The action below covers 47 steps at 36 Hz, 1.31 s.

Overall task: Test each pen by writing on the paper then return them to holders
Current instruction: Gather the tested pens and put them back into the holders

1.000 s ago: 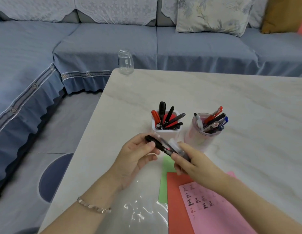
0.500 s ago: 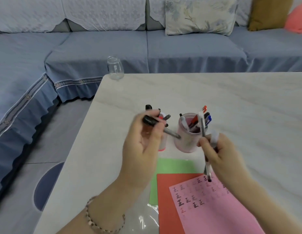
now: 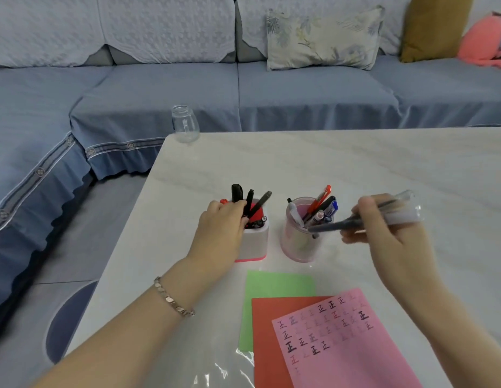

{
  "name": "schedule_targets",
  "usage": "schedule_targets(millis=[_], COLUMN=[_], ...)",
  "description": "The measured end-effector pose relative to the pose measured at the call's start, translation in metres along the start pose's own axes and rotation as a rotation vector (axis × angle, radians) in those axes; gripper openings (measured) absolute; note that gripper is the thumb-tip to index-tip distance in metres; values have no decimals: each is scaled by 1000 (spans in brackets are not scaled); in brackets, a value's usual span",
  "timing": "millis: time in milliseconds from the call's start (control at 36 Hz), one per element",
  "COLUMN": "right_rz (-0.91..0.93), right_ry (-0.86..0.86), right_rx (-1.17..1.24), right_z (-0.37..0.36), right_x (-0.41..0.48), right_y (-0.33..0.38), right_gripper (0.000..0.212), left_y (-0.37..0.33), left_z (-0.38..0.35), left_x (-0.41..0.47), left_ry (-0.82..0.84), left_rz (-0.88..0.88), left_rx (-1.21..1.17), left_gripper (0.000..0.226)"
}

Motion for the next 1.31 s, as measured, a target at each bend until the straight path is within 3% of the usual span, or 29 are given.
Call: schedule_targets(millis=[194,306,333,417,500,583,694,806,889,972,1028,1139,1306], right_rz=[303,153,123,121,229,457,538,380,93,-181,-249,-222,-210], right_ry=[-59,59,77,102,41,82,122,60,-18,76,129,56,58], right_rx=[-239,-441,-474,-595,-587,-652,-789,-568,-357,-264,-212,-206,-159], right_z=[-19,-34,-36,-36,-31,-32,-37,-27,-18,-19,-22,-28,-35], right_x=[29,39,42,45,42,37,33,20,12,10,10,11,17], right_y=[1,-19,-24,-35,-38,-47,-66,-65,-77,-96,-107,-119,-126], right_gripper=[20,10,7,7,20,7,33,52,86,109,103,93,95], left_y=[-3,0,1,5,11,10,7,9,9,10,10,6,-2], left_z=[2,-6,-8,-15,-24,-25,-19,-21,-23,-25,-26,-29,-30], left_x=[-14,-20,-20,-17,-16,-16,-16,-16,-16,-16,-15,-11,-7], left_ry=[-165,48,103,92,55,27,3,2,18,20,31,23,26], left_rz=[166,265,268,207,189,183,170,219,247,288,294,287,277], left_rx=[-200,-503,-604,-754,-811,-828,-879,-875,-885,-912,-923,-916,-890], left_gripper=[61,91,89,47,44,41,35,41,43,45,45,46,48])
Point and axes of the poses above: each hand's wrist, its own x-axis towards the middle knuckle, its own z-axis out of the back of the hand, y = z × x, the point moved 2 cm from there along x, towards the middle knuckle, and after that the axes turned 14 degrees about x, right-handed, at the moved point
